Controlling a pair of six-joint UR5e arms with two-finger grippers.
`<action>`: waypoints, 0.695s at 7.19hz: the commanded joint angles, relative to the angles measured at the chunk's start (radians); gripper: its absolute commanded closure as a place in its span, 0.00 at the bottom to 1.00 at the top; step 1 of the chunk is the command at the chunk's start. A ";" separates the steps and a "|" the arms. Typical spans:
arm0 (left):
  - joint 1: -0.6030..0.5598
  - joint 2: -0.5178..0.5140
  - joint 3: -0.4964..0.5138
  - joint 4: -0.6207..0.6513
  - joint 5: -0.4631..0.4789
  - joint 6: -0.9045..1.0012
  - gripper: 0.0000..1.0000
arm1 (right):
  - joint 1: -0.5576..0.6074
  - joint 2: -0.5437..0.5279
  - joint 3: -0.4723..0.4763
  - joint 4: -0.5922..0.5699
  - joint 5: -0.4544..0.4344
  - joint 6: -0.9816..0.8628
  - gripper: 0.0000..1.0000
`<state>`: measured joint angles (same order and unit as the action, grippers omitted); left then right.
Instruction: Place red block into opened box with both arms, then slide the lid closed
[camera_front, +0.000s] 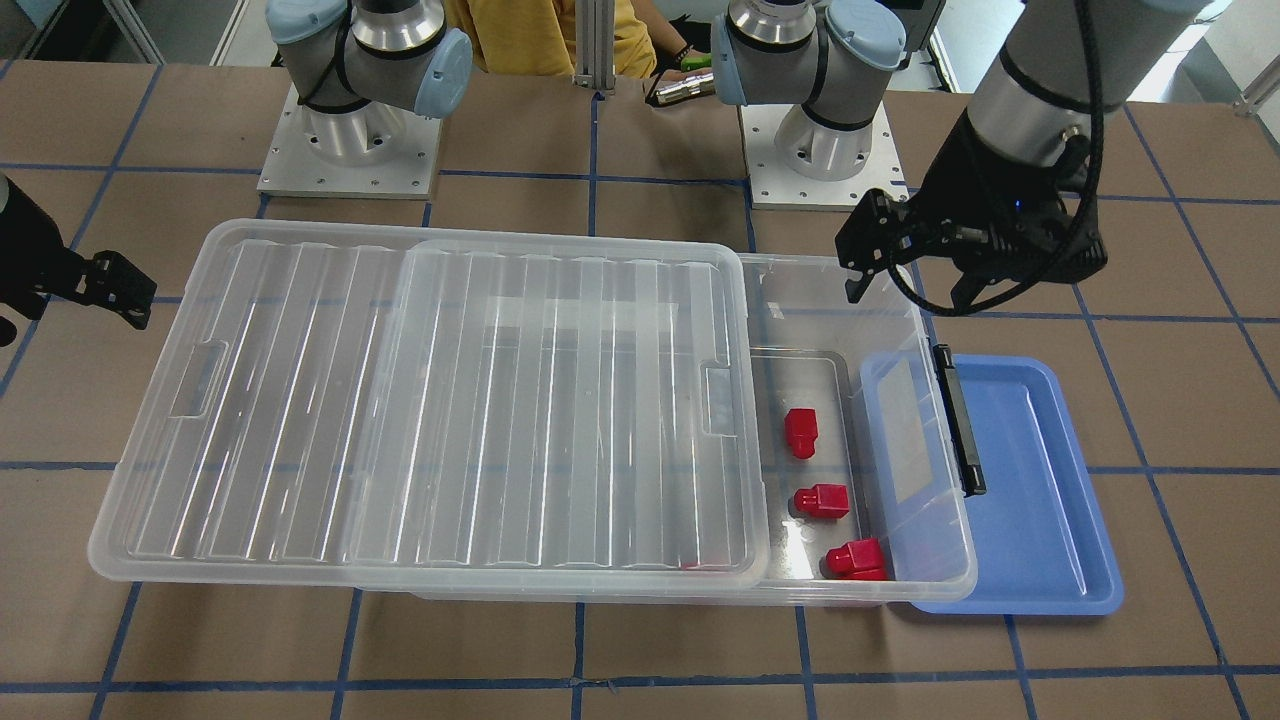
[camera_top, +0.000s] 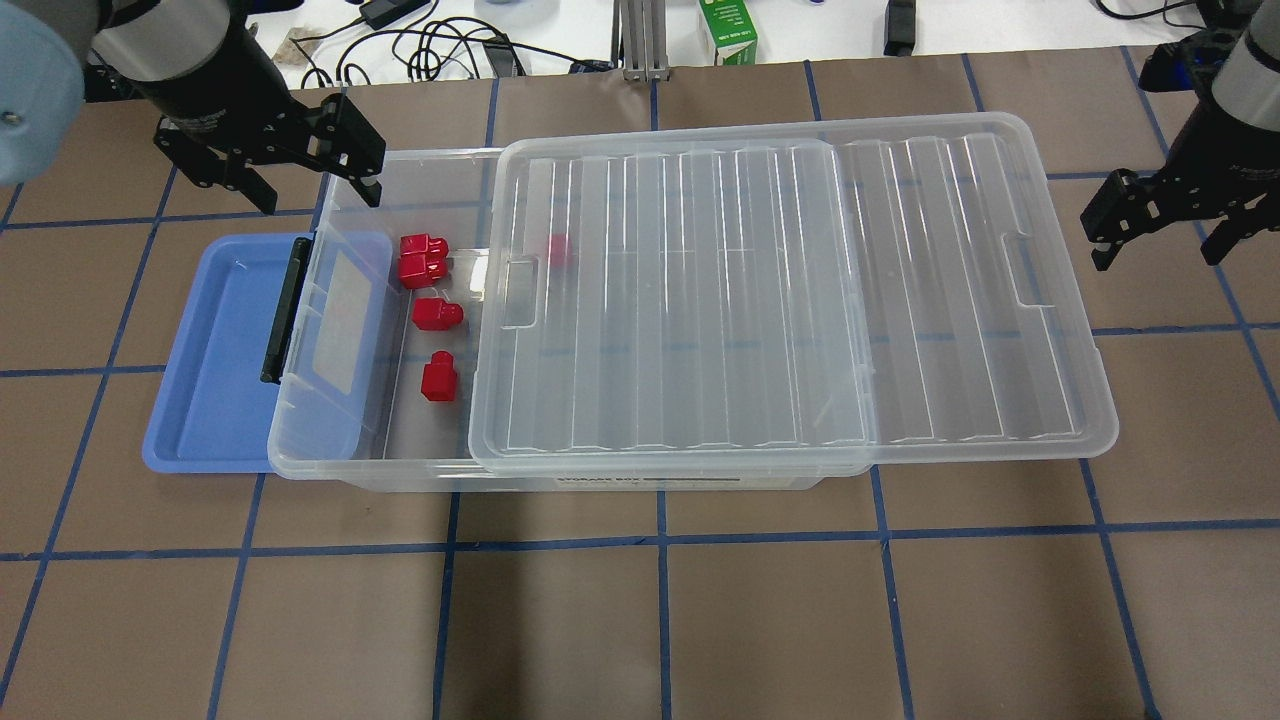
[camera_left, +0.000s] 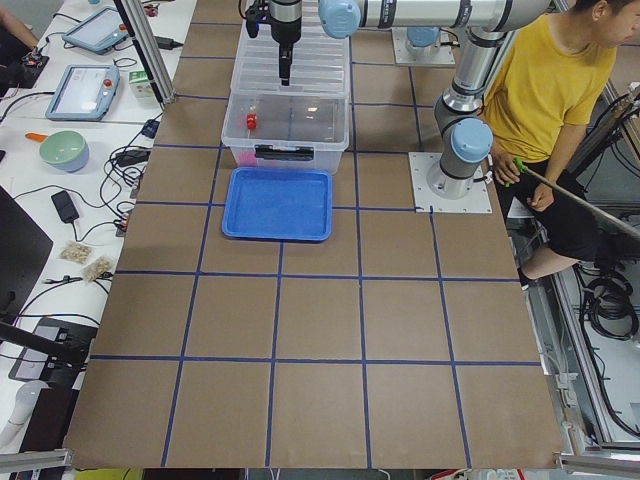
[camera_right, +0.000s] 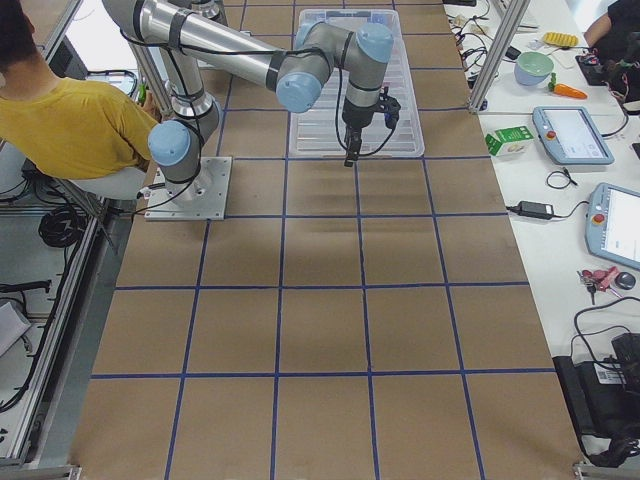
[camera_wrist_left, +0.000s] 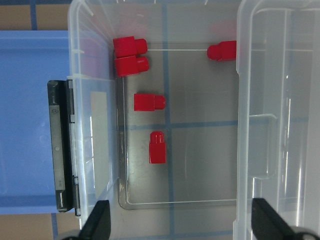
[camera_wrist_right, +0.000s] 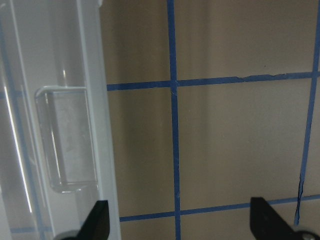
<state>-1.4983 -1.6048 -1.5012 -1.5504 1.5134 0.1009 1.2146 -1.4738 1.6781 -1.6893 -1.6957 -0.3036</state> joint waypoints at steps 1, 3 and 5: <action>0.000 0.029 -0.002 -0.022 0.019 0.005 0.00 | -0.006 0.044 -0.001 -0.003 -0.004 -0.020 0.00; 0.000 0.029 -0.005 -0.025 0.025 0.019 0.00 | -0.006 0.065 -0.001 -0.004 -0.004 -0.023 0.00; -0.034 0.039 0.009 -0.054 0.045 0.028 0.00 | -0.006 0.076 -0.001 -0.004 -0.004 -0.023 0.00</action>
<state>-1.5127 -1.5716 -1.4988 -1.5835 1.5433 0.1240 1.2088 -1.4069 1.6768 -1.6933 -1.6996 -0.3264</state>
